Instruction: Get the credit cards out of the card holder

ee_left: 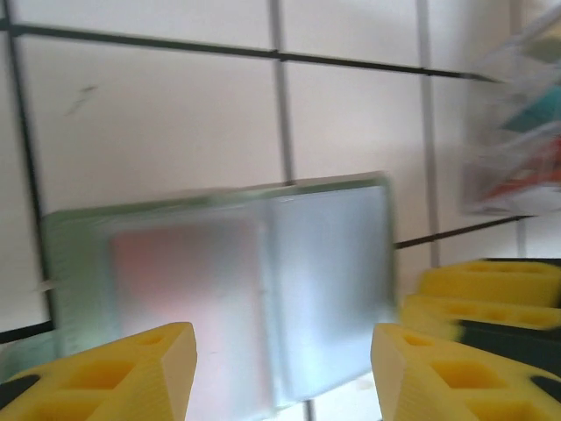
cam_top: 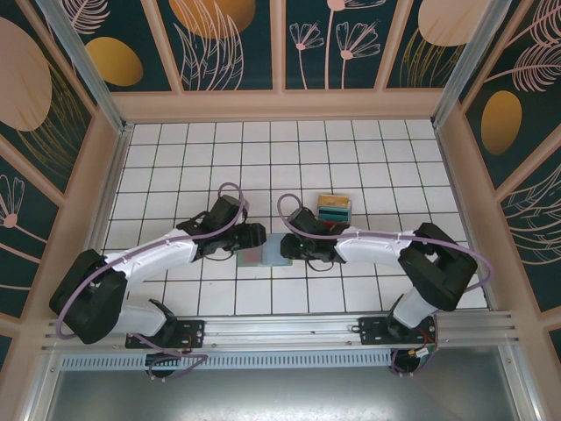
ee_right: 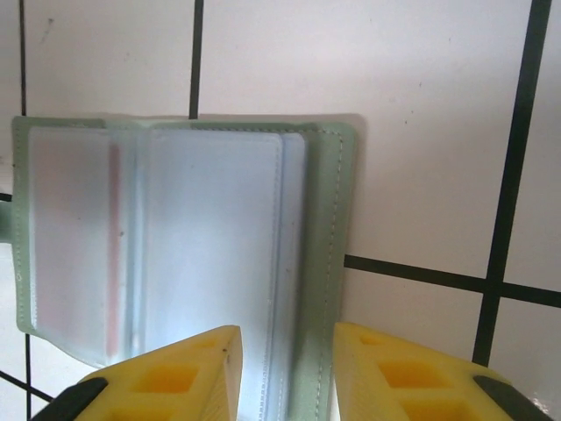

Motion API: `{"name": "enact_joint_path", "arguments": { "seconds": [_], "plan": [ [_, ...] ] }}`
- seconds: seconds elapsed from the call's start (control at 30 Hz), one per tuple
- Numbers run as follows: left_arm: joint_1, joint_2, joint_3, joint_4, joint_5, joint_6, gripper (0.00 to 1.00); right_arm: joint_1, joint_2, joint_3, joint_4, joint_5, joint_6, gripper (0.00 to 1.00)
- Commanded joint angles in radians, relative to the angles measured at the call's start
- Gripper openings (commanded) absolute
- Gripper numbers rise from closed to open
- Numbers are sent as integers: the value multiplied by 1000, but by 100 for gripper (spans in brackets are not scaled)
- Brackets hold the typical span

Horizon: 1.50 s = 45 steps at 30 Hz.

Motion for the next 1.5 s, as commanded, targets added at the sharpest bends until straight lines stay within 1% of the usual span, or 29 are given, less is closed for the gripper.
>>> {"name": "enact_joint_path", "arguments": {
  "seconds": [0.0,0.27,0.47,0.6,0.9,1.17,1.33,1.4,1.47],
  "plan": [
    [7,24,-25,-41,-22,-15,56,-5,-16,-27,-16,16,20,34],
    [7,76,-23,-73,-47,-14,55,-5,12,-63,19,-4,35,34],
    [7,100,-26,-76,-41,-13,55,-5,24,-68,32,-13,37,34],
    [8,120,-27,-46,-2,-11,55,-1,36,-62,39,-23,37,34],
    [7,112,-45,79,148,1,56,5,59,-54,51,-38,40,34],
    [6,86,-47,102,166,1,57,7,63,-48,44,-35,34,34],
    [7,87,-45,133,206,0,58,7,69,-47,46,-37,33,34],
    [5,90,-42,140,216,1,60,6,69,-45,45,-35,33,34],
    [4,89,-36,139,220,2,65,6,66,-46,44,-34,34,34]
  ]
}}
